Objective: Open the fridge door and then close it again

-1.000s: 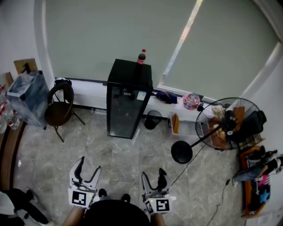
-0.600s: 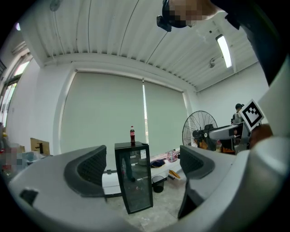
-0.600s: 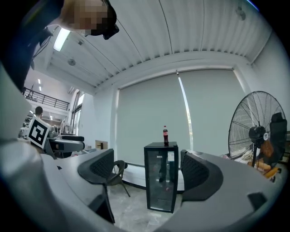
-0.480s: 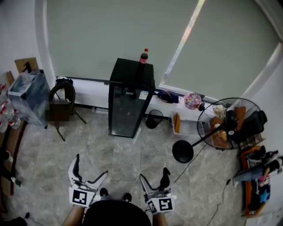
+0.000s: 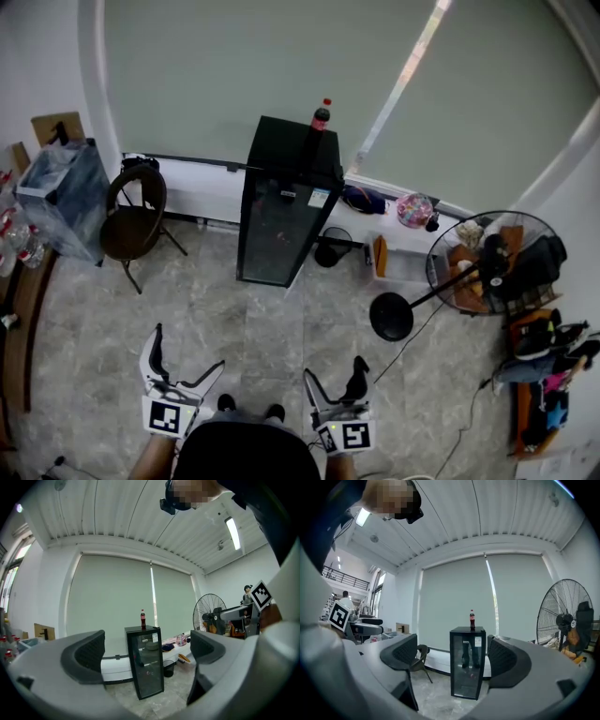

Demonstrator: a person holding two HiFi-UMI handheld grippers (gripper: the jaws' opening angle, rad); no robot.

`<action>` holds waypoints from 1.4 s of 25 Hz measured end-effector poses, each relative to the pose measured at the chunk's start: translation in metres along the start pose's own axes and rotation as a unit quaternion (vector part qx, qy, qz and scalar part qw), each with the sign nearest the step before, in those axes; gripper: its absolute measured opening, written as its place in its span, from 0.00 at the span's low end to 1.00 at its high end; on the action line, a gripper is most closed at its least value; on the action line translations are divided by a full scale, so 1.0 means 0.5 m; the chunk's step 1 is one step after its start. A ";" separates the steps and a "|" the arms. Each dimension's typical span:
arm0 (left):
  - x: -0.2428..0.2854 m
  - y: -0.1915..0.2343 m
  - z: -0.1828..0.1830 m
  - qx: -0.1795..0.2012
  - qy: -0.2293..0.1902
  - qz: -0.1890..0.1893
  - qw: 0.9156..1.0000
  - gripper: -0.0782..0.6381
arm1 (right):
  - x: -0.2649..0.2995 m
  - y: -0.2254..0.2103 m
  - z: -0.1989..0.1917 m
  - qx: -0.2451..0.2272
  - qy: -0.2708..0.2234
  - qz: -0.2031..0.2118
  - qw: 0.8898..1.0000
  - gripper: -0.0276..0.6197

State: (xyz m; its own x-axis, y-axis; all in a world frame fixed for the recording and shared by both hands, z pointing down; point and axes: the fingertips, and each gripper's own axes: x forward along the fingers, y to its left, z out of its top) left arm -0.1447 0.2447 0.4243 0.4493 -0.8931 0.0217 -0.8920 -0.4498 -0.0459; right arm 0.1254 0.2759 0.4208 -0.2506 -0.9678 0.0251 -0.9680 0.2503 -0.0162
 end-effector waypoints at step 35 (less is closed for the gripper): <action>0.350 0.146 -0.047 -0.004 0.052 0.020 0.998 0.87 | 0.403 -0.102 -0.013 0.005 -0.009 0.045 0.999 0.75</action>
State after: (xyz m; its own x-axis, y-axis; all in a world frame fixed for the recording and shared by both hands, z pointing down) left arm -0.1325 0.0556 0.4481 0.4053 -0.9059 0.1227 -0.9100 -0.4127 -0.0407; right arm 0.1245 0.0683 0.4332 -0.3364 -0.9417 0.0049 -0.9414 0.3362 -0.0281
